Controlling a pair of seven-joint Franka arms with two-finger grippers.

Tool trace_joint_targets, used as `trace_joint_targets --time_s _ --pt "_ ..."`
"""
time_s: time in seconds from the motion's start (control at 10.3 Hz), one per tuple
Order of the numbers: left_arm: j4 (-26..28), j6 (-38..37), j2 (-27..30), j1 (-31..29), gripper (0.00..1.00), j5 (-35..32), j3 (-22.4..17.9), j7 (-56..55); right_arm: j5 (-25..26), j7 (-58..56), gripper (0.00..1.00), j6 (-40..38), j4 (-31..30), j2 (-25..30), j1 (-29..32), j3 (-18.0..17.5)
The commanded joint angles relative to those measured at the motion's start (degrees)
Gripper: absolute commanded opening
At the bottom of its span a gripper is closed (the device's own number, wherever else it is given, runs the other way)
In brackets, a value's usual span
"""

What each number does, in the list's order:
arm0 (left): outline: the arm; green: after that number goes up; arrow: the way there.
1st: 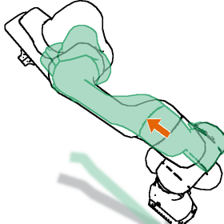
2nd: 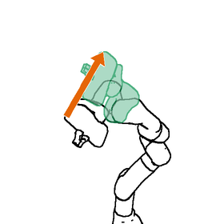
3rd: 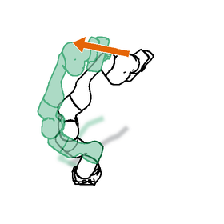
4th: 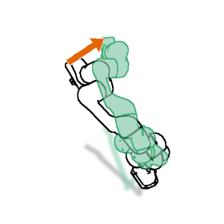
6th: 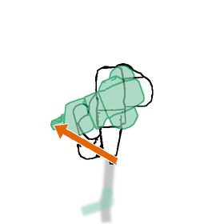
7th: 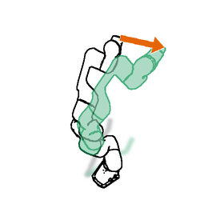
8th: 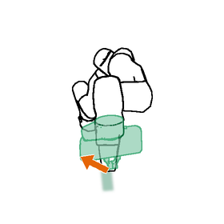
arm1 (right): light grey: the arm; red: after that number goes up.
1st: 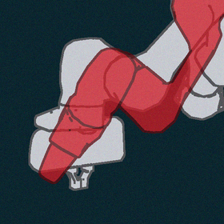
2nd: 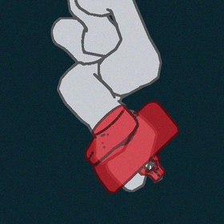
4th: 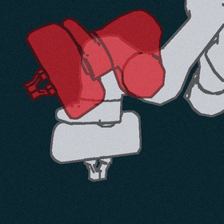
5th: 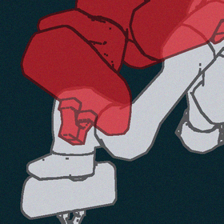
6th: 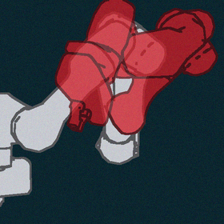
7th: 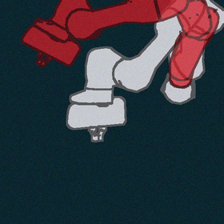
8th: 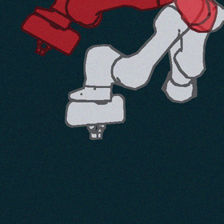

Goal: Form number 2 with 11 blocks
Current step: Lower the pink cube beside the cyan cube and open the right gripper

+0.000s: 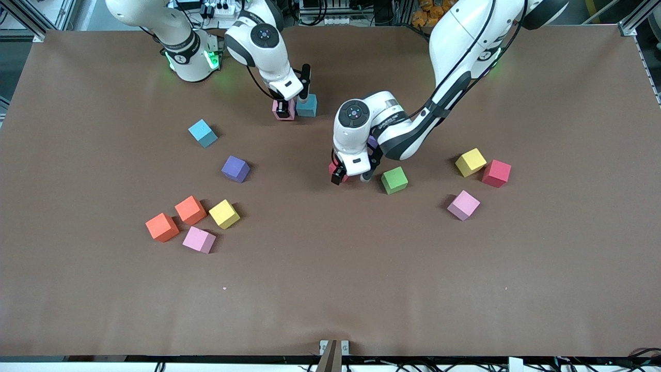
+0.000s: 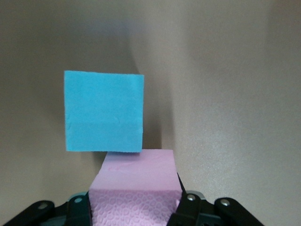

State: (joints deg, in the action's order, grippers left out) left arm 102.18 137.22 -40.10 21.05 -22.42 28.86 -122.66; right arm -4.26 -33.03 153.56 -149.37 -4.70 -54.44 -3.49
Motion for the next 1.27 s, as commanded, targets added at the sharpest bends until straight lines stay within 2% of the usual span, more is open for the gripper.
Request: trace_joint_targets --time_s 0.0,0.1,0.19,0.29,0.39,0.78,0.97,1.17 --pt "0.04 0.86 -0.77 0.74 1.00 -2.62 0.15 -1.79 -0.67 -1.51 0.48 -2.03 -0.75 1.45 -1.20 0.50" --pt "-0.13 0.86 -1.12 0.83 0.75 -2.80 0.15 -1.79 -0.67 -1.51 0.48 -2.56 -0.75 1.27 -1.11 0.50" --pt "-0.05 0.77 -1.12 1.01 0.39 -2.80 0.15 -1.79 -0.67 -1.51 0.48 -2.74 -0.75 1.27 -1.20 0.50" --pt "-0.05 0.68 -0.86 0.75 0.13 -2.72 0.15 -1.79 -0.67 -1.60 0.48 -2.92 -0.75 1.27 -1.20 0.50" --pt "-0.05 0.33 -0.43 -0.04 0.02 -2.63 0.15 -1.88 -0.67 -1.52 0.48 -2.92 -0.75 1.27 -1.20 0.50" --pt "-0.05 -6.69 5.90 -11.00 0.03 -1.75 0.50 -1.70 -1.46 -1.43 0.48 -3.36 -0.31 0.04 -1.02 0.50" --pt "0.13 -6.96 7.22 -14.35 0.06 -1.66 0.50 -1.88 -1.81 -1.51 0.47 -3.36 -0.22 0.04 -0.94 0.32" --pt "0.21 -9.06 7.58 -14.90 0.07 -1.66 0.67 -1.88 -1.81 -1.51 0.47 -4.05 -0.22 0.65 -0.76 0.32"
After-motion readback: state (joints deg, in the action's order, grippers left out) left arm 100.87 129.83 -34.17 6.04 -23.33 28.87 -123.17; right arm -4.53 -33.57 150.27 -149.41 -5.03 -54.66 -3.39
